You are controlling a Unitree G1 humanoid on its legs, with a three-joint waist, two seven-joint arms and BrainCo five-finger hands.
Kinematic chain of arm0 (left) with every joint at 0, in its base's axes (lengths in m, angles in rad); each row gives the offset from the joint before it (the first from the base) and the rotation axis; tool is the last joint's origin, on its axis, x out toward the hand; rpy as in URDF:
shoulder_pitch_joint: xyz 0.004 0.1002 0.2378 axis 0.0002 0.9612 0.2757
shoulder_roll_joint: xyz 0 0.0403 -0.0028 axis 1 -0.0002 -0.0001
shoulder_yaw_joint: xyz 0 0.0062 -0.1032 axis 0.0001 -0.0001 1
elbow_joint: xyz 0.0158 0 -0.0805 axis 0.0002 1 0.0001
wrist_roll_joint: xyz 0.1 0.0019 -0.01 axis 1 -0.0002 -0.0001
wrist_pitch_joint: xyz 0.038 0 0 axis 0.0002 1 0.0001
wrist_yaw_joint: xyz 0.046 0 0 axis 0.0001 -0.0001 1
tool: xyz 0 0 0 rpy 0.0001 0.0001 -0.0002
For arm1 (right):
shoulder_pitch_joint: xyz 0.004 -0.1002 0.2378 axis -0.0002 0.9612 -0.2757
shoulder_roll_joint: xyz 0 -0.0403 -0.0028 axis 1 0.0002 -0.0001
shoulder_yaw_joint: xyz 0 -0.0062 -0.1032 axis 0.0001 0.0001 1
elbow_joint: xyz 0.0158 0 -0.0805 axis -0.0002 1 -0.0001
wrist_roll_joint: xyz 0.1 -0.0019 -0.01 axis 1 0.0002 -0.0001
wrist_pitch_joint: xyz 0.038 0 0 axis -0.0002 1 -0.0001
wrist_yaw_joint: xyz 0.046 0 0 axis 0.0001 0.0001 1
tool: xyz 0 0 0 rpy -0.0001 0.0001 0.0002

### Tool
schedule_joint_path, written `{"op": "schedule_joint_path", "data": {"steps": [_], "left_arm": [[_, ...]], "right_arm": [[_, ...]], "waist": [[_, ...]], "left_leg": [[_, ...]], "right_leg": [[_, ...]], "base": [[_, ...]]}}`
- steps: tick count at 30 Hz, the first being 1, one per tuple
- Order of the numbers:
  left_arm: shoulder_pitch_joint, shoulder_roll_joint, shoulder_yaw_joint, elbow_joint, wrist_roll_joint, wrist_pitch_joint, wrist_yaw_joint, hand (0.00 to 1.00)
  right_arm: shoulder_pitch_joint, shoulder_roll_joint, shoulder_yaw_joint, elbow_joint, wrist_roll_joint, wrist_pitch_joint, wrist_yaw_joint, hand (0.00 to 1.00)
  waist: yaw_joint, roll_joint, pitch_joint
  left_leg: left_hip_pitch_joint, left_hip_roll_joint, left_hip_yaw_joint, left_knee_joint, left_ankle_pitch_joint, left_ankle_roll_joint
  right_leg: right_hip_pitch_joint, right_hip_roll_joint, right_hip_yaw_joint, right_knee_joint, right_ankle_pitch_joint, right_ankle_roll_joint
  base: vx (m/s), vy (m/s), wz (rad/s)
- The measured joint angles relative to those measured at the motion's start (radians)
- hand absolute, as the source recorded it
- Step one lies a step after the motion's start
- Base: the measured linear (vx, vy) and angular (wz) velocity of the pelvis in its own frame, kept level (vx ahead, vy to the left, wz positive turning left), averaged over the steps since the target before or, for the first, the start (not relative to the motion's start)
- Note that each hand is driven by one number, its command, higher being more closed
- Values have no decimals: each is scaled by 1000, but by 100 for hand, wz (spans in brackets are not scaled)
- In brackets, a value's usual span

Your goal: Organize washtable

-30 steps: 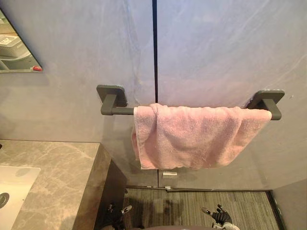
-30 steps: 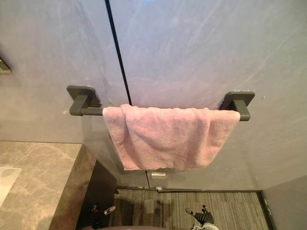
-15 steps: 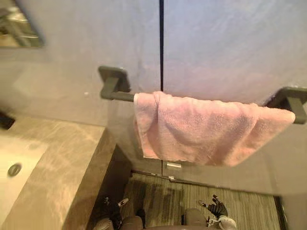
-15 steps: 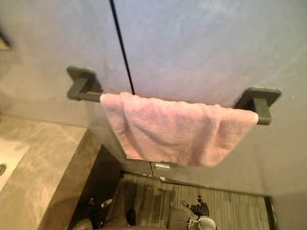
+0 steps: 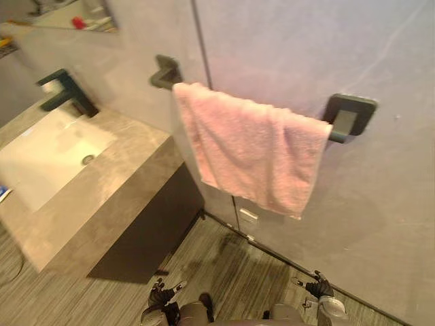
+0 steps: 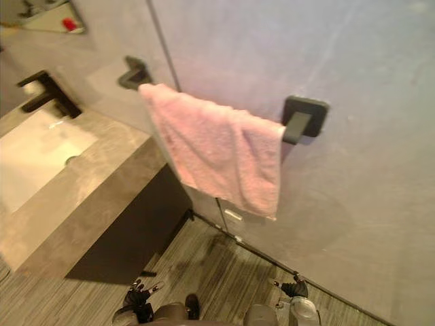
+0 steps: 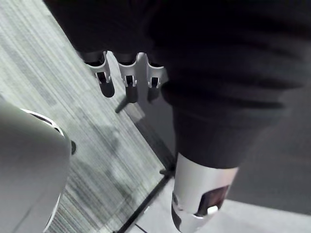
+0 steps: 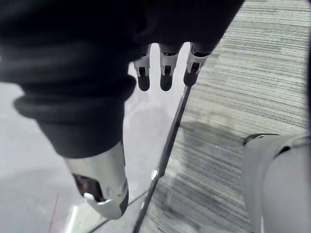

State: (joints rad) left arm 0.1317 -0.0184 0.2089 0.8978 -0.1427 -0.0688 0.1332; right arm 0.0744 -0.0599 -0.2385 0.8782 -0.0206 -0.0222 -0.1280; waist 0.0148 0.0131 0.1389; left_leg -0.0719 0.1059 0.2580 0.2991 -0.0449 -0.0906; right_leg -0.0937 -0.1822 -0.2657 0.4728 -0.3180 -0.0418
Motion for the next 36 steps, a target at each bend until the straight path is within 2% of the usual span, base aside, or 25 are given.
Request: {"op": "schedule_joint_path", "data": {"steps": [2,4,5,6,9,11,13,14,15,16,17,18,19,20,22,23,26,28,30,31,32,33,34,35,36], "left_arm": [[-1,2,-8,18,8,3,-1,0],[-5,5,-34,38,20,16,-3,0],[-5,4,-49,42,23,20,-3,0],[-5,5,-64,48,30,26,-4,0],[-3,43,-103,49,42,31,-4,0],[-2,57,-120,57,54,32,-4,0],[-3,69,-120,62,60,37,-4,0],[-7,65,-106,63,58,38,-6,0],[-7,62,-91,66,60,41,-6,0],[-7,56,-73,77,66,43,-7,0],[-9,55,-65,78,67,42,-7,0],[-18,49,-39,88,69,43,-10,0],[-19,47,-17,92,69,43,-9,0],[-19,48,-7,92,69,42,-9,0],[-21,61,6,94,73,43,-10,0],[-21,67,8,96,77,44,-10,0],[-24,93,19,116,79,44,-18,0],[-24,111,17,121,79,48,-20,0],[-24,115,12,129,80,51,-20,0],[-21,119,-2,134,83,53,-19,0],[-16,123,-34,132,91,59,-19,0],[-17,132,-50,130,96,61,-19,0],[-25,143,-62,130,97,61,-19,0],[-31,143,-56,134,97,62,-19,0],[-32,145,-50,135,97,63,-20,0]], "right_arm": [[-2,3,-16,37,-3,1,1,0],[4,5,-41,66,-9,2,-2,0],[0,2,-47,71,-10,3,-2,0],[-4,4,-67,84,-10,3,-2,0],[-14,47,-67,97,-11,3,-1,0],[-35,50,-66,112,-12,3,-3,0],[-58,52,-66,127,-11,3,-4,0],[-65,54,-67,128,-11,4,-4,0],[-64,55,-67,128,-11,5,-4,0],[-65,57,-67,126,-11,4,-5,0],[-65,54,-67,125,-11,4,-5,0],[-64,40,-68,122,-11,5,-7,0],[-63,42,-68,122,-11,6,-8,0],[-66,45,-67,122,-13,6,-8,0],[-78,64,-62,121,-21,6,-6,0],[-82,70,-61,121,-21,6,-5,0],[-93,82,-59,121,-21,5,-4,0],[-87,75,-61,127,-22,5,-4,0],[-83,69,-60,130,-23,8,-4,0],[-81,60,-58,130,-28,9,-4,0],[-76,48,-55,127,-29,8,-3,0],[-74,55,-54,126,-29,7,-3,0],[-69,62,-40,113,-19,3,-1,0],[-70,62,-20,102,-19,-2,0,0],[-69,64,-18,99,-17,-4,0,0]], "waist": [[-5,8,-6],[-20,24,-20],[-30,41,-25],[-33,52,-29],[-29,29,-32],[-26,26,-30],[-34,30,-25],[-37,29,-18],[-38,33,-16],[-53,7,-8],[-54,23,-3],[-54,32,12],[-50,21,16],[-45,27,12],[-24,12,19],[-24,11,18],[-27,-14,27],[-27,-35,37],[-32,-37,47],[-33,-42,53],[-40,-39,57],[-53,-36,60],[-64,-43,71],[-61,-48,84],[-59,-49,88]], "left_leg": [[53,5,66,28,-61,8],[106,20,168,-63,-58,11],[104,14,166,-122,-44,5],[93,-1,163,-183,-33,18],[73,-48,78,-286,52,30],[66,-72,18,-343,99,51],[48,-87,8,-401,127,54],[43,-76,79,-401,81,85],[42,-67,150,-401,39,69],[60,-50,236,-395,37,92],[65,-43,267,-396,57,93],[70,-34,263,-401,106,94],[71,-38,261,-401,109,97],[72,-40,262,-401,110,97],[82,-46,264,-402,134,100],[86,-51,264,-402,133,101],[88,-73,257,-402,128,117],[94,-95,236,-402,105,132],[108,-113,210,-402,81,144],[122,-125,197,-402,72,151],[142,-136,148,-395,61,165],[140,-134,119,-394,56,171],[138,-126,61,-394,52,182],[143,-120,25,-394,48,186],[148,-120,12,-394,46,188]], "right_leg": [[25,-22,-92,-42,24,13],[46,-46,-208,-92,68,45],[46,-46,-248,-102,78,58],[53,-45,-293,-135,100,78],[115,-31,-416,-262,183,94],[134,-31,-478,-290,202,95],[146,-38,-547,-298,205,92],[163,-36,-599,-305,208,98],[182,-34,-636,-339,213,102],[210,-39,-674,-369,217,99],[220,-39,-683,-362,217,99],[230,-40,-663,-338,208,112],[229,-40,-647,-334,205,116],[228,-40,-635,-334,205,116],[229,-43,-607,-335,214,112],[233,-44,-605,-335,217,116],[244,-54,-607,-333,227,131],[246,-90,-611,-284,218,148],[244,-139,-596,-194,209,139],[226,-180,-549,-100,203,123],[135,-218,-355,93,193,27],[95,-193,-254,138,175,34],[28,-107,-105,186,102,76],[-35,-48,-47,206,55,70],[-61,-29,-39,204,47,65]], "base": [[-202,124,112],[-108,181,163],[-137,263,193],[-105,194,126],[-117,176,124],[-151,139,99],[-188,113,112],[-185,94,126],[-103,91,130],[-52,70,117],[-45,86,130],[-99,81,101],[-103,88,83],[-58,86,30],[18,73,-8],[31,38,-9],[71,20,6],[85,34,25],[108,41,35],[155,119,62],[127,107,75],[215,75,111],[218,13,108],[255,15,97],[198,12,68]]}}
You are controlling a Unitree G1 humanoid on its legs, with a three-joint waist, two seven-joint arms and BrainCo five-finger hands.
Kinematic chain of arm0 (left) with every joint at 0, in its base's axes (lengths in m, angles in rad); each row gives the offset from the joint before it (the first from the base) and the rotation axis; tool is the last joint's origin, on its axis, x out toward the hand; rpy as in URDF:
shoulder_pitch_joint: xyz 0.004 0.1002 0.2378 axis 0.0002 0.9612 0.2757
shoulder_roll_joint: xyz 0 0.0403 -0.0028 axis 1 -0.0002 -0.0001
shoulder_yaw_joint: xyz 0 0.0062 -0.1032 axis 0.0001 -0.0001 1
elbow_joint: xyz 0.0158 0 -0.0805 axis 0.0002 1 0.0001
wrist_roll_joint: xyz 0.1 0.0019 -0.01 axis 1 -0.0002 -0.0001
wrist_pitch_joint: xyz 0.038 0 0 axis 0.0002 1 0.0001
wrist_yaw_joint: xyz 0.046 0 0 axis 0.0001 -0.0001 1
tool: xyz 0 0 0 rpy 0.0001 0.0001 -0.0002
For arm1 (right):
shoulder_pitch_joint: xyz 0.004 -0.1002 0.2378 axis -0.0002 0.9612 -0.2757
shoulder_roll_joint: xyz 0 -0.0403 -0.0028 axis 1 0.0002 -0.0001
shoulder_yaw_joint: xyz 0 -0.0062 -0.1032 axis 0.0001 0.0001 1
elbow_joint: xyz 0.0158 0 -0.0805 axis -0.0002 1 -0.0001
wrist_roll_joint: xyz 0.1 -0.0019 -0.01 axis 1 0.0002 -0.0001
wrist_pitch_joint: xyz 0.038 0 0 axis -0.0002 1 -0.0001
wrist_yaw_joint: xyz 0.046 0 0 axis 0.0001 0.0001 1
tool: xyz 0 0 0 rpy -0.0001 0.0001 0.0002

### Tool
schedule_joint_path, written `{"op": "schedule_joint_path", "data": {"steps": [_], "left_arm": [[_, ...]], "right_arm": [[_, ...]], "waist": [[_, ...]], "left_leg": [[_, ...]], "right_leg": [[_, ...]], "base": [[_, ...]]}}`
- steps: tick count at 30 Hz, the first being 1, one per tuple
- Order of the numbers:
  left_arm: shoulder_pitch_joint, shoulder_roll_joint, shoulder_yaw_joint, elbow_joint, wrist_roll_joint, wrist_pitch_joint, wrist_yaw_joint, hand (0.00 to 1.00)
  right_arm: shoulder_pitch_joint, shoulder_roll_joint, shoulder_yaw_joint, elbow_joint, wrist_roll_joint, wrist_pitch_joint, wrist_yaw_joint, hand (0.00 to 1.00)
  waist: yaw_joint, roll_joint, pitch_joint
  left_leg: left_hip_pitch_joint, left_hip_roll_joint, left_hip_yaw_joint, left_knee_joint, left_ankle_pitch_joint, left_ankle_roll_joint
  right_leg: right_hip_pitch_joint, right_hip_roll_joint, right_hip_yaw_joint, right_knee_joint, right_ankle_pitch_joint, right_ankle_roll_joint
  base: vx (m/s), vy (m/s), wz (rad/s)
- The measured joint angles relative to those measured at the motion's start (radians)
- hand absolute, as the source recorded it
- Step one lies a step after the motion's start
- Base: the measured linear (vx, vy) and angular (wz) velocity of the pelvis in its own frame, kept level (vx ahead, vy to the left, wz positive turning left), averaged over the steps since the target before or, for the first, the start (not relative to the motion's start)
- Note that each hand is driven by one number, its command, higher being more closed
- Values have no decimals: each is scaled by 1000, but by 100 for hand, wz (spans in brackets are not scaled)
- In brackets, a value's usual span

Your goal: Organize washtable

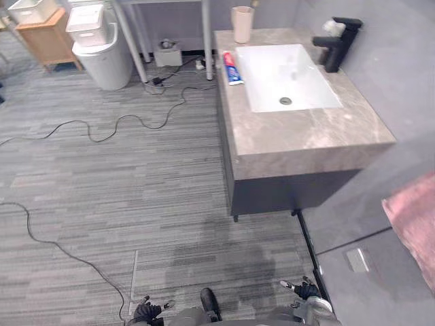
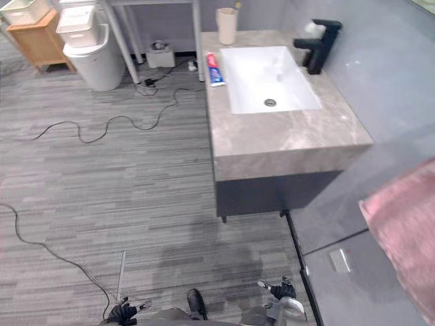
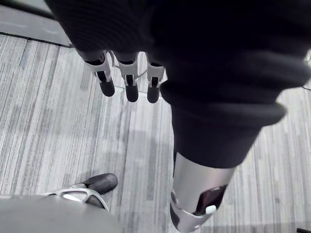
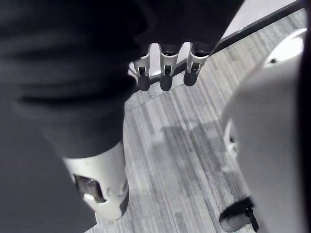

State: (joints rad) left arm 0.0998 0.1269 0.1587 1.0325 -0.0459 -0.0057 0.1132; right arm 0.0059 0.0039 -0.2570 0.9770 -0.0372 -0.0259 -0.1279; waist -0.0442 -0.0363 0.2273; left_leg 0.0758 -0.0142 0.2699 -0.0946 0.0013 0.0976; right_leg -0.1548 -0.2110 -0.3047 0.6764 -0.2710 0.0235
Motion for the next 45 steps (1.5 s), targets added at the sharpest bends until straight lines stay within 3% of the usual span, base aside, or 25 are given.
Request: {"op": "schedule_joint_path", "data": {"steps": [4,6,7,8,9,10,12,15,17,18,19,20,21,23,24,27,30,32,34,36,38,39,42,43,45], "left_arm": [[-1,-3,35,4,0,1,0,0],[1,-18,82,1,1,1,-1,0],[11,-31,121,-9,2,1,0,0],[13,-31,123,-10,2,1,0,0],[10,-49,144,-12,4,4,3,0],[21,-86,164,-36,0,2,2,0],[28,-95,177,-46,-2,1,2,0],[24,-97,172,-68,-3,-5,6,0],[11,-97,155,-67,-4,-4,21,0],[5,-101,152,-62,-4,-4,23,0],[-3,-109,151,-54,-4,-3,24,0],[-17,-112,149,-40,-12,-2,24,0],[-20,-90,116,-40,-11,-1,24,0],[-24,-60,72,-22,-10,-1,22,0],[-30,-55,63,-10,-8,0,22,0],[-34,-55,38,16,13,-1,21,0],[-28,-61,46,19,16,0,22,0],[-23,-65,57,16,19,-1,21,0],[-31,-80,100,15,20,0,18,0],[-33,-81,128,13,21,0,17,0],[-39,-113,174,8,32,2,16,0],[-41,-130,204,6,33,2,17,0],[-38,-144,206,-26,35,2,16,0],[-37,-144,207,-43,32,2,16,0],[-41,-142,209,-65,26,1,17,0]], "right_arm": [[22,18,-17,-39,39,-18,-1,0],[61,28,-39,-86,47,-23,-1,0],[90,35,-48,-119,48,-23,-3,0],[95,36,-48,-123,48,-21,-2,0],[105,44,-51,-140,58,-19,-1,0],[100,33,-53,-147,60,-15,-5,0],[99,34,-61,-134,63,-10,-7,0],[92,34,-92,-91,64,-2,-29,0],[72,31,-89,-45,64,-1,-36,0],[68,29,-90,-30,64,2,-39,0],[69,24,-94,-28,64,3,-42,0],[68,25,-107,-13,64,5,-44,0],[71,40,-109,-5,66,10,-43,0],[72,59,-130,16,66,12,-42,0],[73,64,-142,20,66,13,-42,0],[72,65,-155,20,66,14,-40,0],[64,59,-167,14,65,14,-40,0],[64,59,-165,3,65,12,-38,0],[65,63,-150,-5,63,12,-32,0],[64,69,-147,-5,62,13,-24,0],[62,66,-157,-13,66,11,-23,0],[56,66,-167,-24,67,4,-23,0],[59,55,-154,-32,63,5,-23,0],[60,54,-158,-31,68,20,-40,0],[62,54,-156,-29,67,33,-45,0]], "waist": [[-7,-18,14],[-19,-20,4],[-23,-29,-21],[-23,-34,-27],[-23,-5,-39],[-19,42,-55],[-2,49,-56],[6,27,-52],[6,25,-57],[5,29,-59],[5,40,-64],[5,19,-75],[3,-1,-84],[-2,-39,-97],[-1,-46,-101],[-5,-37,-96],[-4,-12,-82],[-5,-9,-82],[-9,-11,-81],[-6,-33,-84],[-15,-15,-76],[-21,6,-56],[-22,27,-55],[-15,28,-55],[7,23,-55]], "left_leg": [[69,2,-81,47,-82,-22],[76,2,-102,129,-155,-34],[50,23,-86,269,-235,-76],[41,26,-83,292,-248,-83],[-18,73,-39,455,-320,-111],[-98,166,57,664,-334,-138],[-126,230,133,737,-345,-156],[-142,258,144,679,-345,-160],[-168,277,106,561,-320,-186],[-164,292,98,483,-259,-184],[-164,307,92,405,-132,-177],[-150,285,99,397,-74,-191],[-131,247,111,370,-75,-190],[-90,202,134,320,-70,-183],[-67,171,143,279,-58,-165],[-24,106,145,176,-23,-121],[15,74,143,86,-8,-113],[27,72,120,62,-10,-110],[13,79,89,59,-10,-110],[-13,57,86,61,-8,-113],[-31,53,67,93,-3,-115],[-53,74,48,174,-11,-112],[-164,153,18,473,-138,-140],[-218,201,28,594,-167,-146],[-264,235,47,663,-176,-149]], "right_leg": [[-102,90,57,-162,30,15],[-100,85,83,-180,58,-26],[-59,81,63,-248,116,-32],[-52,78,63,-262,128,-36],[-40,97,45,-272,166,-42],[-6,145,43,-329,172,-50],[68,161,62,-396,175,-55],[153,140,86,-450,175,-54],[174,116,104,-457,181,-43],[177,111,112,-458,186,-26],[180,111,117,-461,187,5],[189,86,140,-468,171,50],[185,53,151,-471,188,71],[187,16,166,-472,216,88],[187,-4,169,-472,235,91],[177,-48,160,-451,255,82],[136,-72,128,-345,258,56],[112,-41,157,-282,222,40],[98,47,178,-265,133,41],[102,82,189,-349,64,36],[98,92,192,-363,57,27],[124,94,164,-362,50,20],[185,117,101,-364,46,16],[194,134,87,-363,41,11],[200,144,89,-365,41,11]], "base": [[242,-39,75],[433,-152,115],[585,-217,105],[522,-204,78],[498,-144,23],[385,-98,8],[436,-33,-28],[336,52,-19],[212,172,-33],[137,220,-34],[150,291,-47],[154,331,-40],[115,314,-29],[46,240,-19],[-33,246,-8],[-56,174,7],[-134,123,6],[-126,18,15],[-76,-155,29],[-35,-149,28],[61,-103,38],[117,-72,46],[94,-62,49],[83,-16,29],[111,42,2]]}}
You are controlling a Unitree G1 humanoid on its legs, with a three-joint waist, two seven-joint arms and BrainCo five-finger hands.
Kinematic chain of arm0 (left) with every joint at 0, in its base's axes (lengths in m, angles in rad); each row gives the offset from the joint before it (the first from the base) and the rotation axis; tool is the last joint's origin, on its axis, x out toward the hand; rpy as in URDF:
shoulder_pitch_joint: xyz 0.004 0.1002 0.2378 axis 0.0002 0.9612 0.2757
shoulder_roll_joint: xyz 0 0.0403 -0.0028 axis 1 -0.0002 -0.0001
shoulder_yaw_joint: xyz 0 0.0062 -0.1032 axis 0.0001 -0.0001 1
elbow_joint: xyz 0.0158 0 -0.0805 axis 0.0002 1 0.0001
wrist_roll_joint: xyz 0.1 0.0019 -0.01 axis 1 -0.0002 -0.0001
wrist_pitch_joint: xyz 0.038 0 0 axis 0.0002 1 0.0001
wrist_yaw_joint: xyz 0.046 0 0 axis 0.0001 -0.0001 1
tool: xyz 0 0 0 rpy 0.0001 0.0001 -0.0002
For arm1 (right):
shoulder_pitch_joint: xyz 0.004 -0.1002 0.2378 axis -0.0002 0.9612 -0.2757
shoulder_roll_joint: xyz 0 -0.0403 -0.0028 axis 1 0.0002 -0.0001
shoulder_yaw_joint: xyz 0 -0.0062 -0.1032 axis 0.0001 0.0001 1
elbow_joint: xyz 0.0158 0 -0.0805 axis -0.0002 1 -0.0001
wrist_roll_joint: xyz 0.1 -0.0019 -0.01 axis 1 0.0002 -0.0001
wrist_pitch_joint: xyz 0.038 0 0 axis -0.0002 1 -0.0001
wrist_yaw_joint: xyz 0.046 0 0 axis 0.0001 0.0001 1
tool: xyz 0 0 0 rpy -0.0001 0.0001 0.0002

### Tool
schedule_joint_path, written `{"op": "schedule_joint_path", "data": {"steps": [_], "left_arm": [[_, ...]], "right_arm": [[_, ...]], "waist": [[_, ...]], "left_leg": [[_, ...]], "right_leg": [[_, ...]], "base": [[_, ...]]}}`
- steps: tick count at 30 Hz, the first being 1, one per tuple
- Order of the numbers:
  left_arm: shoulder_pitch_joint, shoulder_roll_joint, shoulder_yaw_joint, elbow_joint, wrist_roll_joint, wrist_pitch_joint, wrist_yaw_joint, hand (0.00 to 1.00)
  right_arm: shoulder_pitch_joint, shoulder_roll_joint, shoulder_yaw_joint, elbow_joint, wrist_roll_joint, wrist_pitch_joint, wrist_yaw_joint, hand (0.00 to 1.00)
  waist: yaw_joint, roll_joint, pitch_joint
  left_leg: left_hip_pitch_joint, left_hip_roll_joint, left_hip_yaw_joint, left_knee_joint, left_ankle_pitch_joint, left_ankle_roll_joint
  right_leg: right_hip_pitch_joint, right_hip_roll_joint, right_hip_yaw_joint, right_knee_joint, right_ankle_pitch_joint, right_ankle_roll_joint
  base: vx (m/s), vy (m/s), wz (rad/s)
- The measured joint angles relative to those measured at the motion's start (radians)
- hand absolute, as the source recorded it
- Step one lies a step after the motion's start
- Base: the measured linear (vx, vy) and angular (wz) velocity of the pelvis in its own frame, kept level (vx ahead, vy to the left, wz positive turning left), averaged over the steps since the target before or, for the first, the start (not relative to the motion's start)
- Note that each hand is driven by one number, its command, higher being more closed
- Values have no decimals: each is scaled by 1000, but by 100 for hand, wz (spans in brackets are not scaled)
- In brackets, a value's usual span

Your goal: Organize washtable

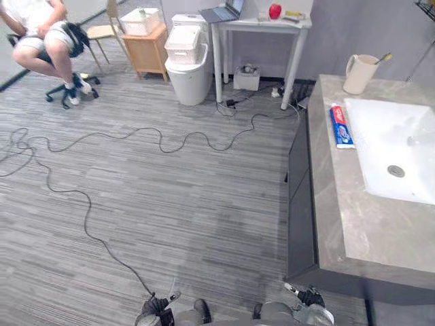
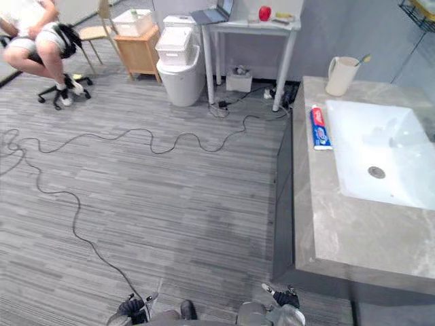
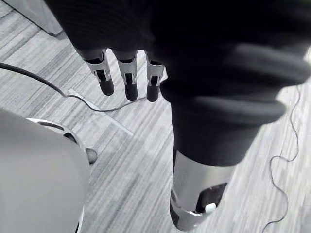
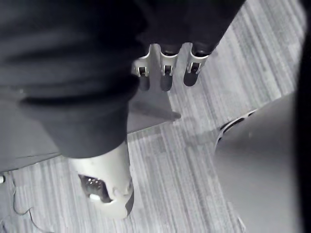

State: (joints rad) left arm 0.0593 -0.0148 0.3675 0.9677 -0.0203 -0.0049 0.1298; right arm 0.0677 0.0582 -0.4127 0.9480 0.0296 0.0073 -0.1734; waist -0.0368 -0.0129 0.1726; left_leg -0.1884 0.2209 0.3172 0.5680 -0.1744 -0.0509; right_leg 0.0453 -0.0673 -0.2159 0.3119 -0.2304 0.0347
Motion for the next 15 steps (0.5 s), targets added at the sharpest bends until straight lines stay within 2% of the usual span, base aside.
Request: {"op": "schedule_joint_path", "data": {"steps": [4,6,8,9,10,11,12,13,15], "left_arm": [[-3,8,10,-6,-10,1,4,0],[-7,7,20,-5,-22,-1,5,0],[-4,-2,16,-8,-29,-1,7,0],[8,-12,14,-5,-37,-3,8,0],[6,-2,11,-5,-48,-2,8,0],[7,5,7,-4,-48,-2,9,0],[6,16,5,-3,-48,-1,9,0],[0,25,8,7,-50,-1,10,0],[-1,32,8,19,-50,1,15,0]], "right_arm": [[10,13,0,-4,-3,0,-4,0],[8,16,0,-14,-6,0,-4,0],[19,2,10,-11,-12,-1,-4,0],[24,-15,32,-9,-17,-2,-2,0],[24,-7,29,-2,-21,0,-1,0],[28,-6,29,1,-21,0,-1,0],[33,5,27,3,-23,0,-1,0],[32,15,27,7,-24,0,2,0],[23,19,27,-2,-28,-2,2,0]], "waist": [[28,-22,-1],[31,-33,9],[35,-12,2],[36,3,-7],[45,-10,-13],[50,-21,-21],[48,-51,-30],[50,-59,-29],[48,-57,-22]], "left_leg": [[-6,-18,14,4,-9,16],[-33,-16,-35,34,-64,30],[-41,0,-102,-54,-48,6],[-31,10,-114,-106,8,-25],[-18,-22,-83,-109,-3,-2],[-11,-39,-67,-111,-15,8],[-4,-75,-50,-105,-39,27],[14,-92,-14,-105,-63,42],[64,-98,35,-118,-83,47]], "right_leg": [[9,-23,0,-35,11,8],[42,-47,1,-63,11,3],[48,-57,23,-64,-3,26],[36,-68,45,-41,-21,54],[29,-105,89,-26,-36,76],[21,-116,110,-26,-39,81],[16,-146,140,-22,-43,84],[-34,-168,190,91,-34,79],[-151,-178,249,313,10,40]], "base": [[65,89,5],[17,146,7],[29,259,-11],[88,376,-35],[102,381,-37],[171,326,-35],[188,279,-38],[227,329,-56],[161,232,-63]]}}
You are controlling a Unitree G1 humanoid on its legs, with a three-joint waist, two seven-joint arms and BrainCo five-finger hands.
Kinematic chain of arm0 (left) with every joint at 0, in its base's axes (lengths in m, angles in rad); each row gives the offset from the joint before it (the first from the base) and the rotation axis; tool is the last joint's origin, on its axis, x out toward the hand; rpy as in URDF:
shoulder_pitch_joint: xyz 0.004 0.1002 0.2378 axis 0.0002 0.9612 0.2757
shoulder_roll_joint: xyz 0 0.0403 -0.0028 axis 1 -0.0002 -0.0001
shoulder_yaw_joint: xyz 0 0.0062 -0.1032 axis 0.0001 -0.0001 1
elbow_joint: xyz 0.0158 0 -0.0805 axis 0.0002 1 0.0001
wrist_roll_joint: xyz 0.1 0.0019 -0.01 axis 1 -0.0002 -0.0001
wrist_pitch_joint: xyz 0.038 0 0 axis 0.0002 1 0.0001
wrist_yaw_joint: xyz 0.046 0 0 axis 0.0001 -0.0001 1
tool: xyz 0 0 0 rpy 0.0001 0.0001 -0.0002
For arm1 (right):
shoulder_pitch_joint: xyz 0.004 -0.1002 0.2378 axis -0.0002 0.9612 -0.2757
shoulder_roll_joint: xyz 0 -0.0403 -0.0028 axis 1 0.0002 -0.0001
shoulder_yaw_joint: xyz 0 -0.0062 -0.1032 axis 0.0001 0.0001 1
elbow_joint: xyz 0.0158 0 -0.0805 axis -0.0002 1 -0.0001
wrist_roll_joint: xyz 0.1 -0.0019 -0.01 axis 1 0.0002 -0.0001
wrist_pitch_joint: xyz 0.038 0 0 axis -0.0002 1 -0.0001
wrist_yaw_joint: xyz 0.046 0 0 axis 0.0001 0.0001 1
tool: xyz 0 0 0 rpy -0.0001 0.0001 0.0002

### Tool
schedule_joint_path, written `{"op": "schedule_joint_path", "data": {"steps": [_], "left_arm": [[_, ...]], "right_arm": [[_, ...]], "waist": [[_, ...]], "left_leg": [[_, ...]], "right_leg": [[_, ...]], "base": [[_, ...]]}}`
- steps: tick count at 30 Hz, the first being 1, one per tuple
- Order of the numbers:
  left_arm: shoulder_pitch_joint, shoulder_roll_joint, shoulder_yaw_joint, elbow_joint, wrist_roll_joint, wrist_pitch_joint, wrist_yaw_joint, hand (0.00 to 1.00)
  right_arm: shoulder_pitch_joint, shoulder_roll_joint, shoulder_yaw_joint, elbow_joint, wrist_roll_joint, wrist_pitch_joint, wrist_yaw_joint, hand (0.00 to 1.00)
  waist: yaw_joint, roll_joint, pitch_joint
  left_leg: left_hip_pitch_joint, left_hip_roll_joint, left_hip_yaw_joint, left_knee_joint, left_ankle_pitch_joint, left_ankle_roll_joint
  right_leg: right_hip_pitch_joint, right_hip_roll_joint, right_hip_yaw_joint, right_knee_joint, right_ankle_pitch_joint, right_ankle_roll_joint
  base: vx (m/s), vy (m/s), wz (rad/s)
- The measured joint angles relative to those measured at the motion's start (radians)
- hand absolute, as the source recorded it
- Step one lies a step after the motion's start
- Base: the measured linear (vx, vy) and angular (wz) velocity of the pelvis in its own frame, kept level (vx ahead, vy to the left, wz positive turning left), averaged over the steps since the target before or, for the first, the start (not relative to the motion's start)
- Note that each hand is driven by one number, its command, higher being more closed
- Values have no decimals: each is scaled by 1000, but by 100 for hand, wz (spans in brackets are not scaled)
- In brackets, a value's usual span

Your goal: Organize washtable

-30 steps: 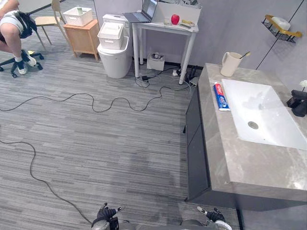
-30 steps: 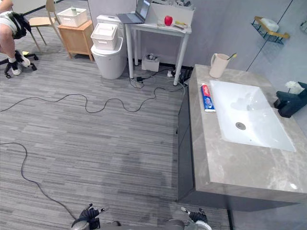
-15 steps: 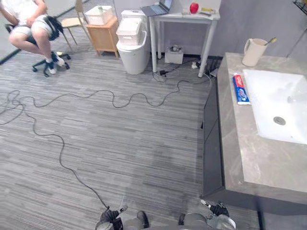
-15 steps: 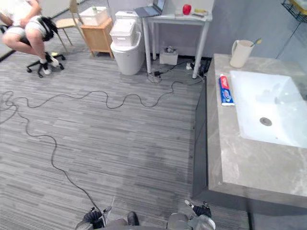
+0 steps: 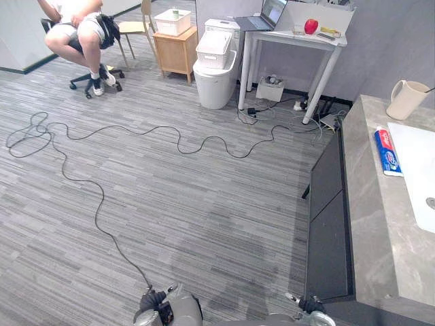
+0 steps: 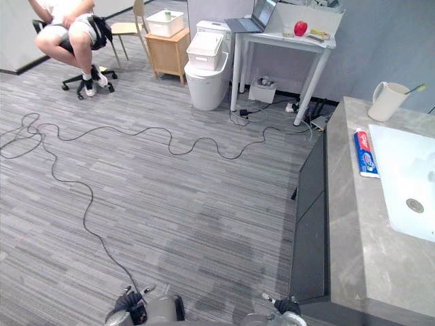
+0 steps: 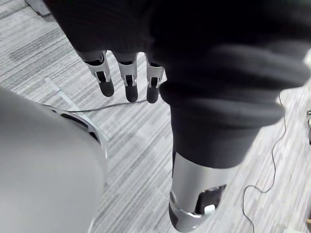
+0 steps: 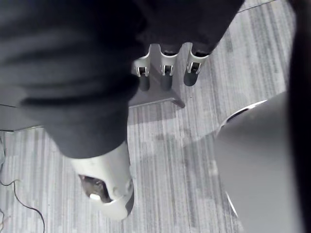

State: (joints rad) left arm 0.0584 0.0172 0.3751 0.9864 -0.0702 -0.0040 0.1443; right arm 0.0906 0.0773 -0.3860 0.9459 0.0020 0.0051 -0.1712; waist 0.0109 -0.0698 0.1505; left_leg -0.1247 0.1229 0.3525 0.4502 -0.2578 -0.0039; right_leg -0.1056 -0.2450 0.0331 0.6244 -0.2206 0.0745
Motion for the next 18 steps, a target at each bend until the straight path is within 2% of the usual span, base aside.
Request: {"op": "schedule_joint_path", "data": {"steps": [2,4,7,8,9,10,11,12,13,14,15,16,17,18], "left_arm": [[8,6,-1,7,0,4,10,0],[9,6,-4,17,0,8,9,0],[1,6,-13,28,-1,19,9,0],[0,4,-12,43,-1,19,9,0],[3,2,-12,57,0,19,8,0],[9,6,-12,65,2,18,7,0],[9,10,-10,65,4,18,6,0],[-6,-18,-8,72,6,21,4,0],[-9,-45,-8,63,8,18,-7,0],[-12,-50,-8,61,13,17,-11,0],[-18,-54,-7,58,16,18,-13,0],[-19,-60,11,48,16,19,-14,0],[-19,-66,22,36,15,19,-14,0],[-6,-68,30,22,15,18,-14,0]], "right_arm": [[-6,1,1,-9,-2,-1,0,0],[-11,4,2,-11,-9,-3,1,0],[-28,5,-5,-25,-12,-3,2,0],[-35,-1,-7,-25,-13,-2,3,0],[-36,-3,-7,-21,-13,-2,2,0],[-30,1,-14,-19,-12,-2,1,0],[-26,6,-30,-18,-9,-3,1,0],[-40,-12,-45,-23,-7,-4,4,0],[-41,-20,-50,-24,-10,-4,3,0],[-42,-21,-51,-27,-8,-5,3,0],[-42,-27,-49,-27,-12,-2,3,0],[-37,-30,-46,-27,-11,0,0,0],[-34,-31,-45,-27,-10,2,0,0],[-30,-34,-40,-27,-10,2,-1,0]], "waist": [[-12,-7,4],[-17,-7,5],[-43,3,4],[-50,13,5],[-47,20,3],[-46,13,2],[-51,3,1],[-50,44,11],[-52,70,6],[-51,80,10],[-55,90,10],[-56,105,7],[-53,108,9],[-49,106,16]], "left_leg": [[118,0,67,-46,-19,3],[204,-1,119,-107,-30,-9],[256,0,159,-178,-32,-32],[274,7,183,-199,-19,-33],[304,0,206,-226,-14,-46],[335,-25,201,-256,-9,-57],[358,-46,189,-270,-11,-67],[393,-20,167,-269,-20,-91],[380,1,129,-213,-15,-100],[373,16,111,-163,-21,-107],[322,63,67,-20,-23,-111],[262,119,18,160,8,-131],[225,147,-7,249,41,-135],[171,189,-47,403,52,-147]], "right_leg": [[-67,-5,-28,187,76,-19],[-117,6,-91,254,56,-28],[-220,61,-220,190,18,-30],[-241,89,-275,75,19,-40],[-230,126,-314,-98,61,-62],[-213,142,-307,-210,144,-87],[-204,139,-299,-239,224,-139],[-193,148,-310,-186,199,-170],[-179,154,-309,-175,138,-163],[-171,159,-314,-169,120,-164],[-143,177,-325,-172,84,-159],[-107,202,-333,-176,54,-165],[-84,219,-332,-182,41,-171],[-43,256,-310,-203,23,-179]], "base": [[201,159,-84],[168,101,-83],[250,42,-45],[430,-7,-41],[363,-11,-39],[486,-33,-19],[442,-10,-4],[523,-67,16],[337,-40,12],[397,-151,22],[372,-166,15],[449,-197,6],[355,-139,-25],[339,-77,-69]]}}
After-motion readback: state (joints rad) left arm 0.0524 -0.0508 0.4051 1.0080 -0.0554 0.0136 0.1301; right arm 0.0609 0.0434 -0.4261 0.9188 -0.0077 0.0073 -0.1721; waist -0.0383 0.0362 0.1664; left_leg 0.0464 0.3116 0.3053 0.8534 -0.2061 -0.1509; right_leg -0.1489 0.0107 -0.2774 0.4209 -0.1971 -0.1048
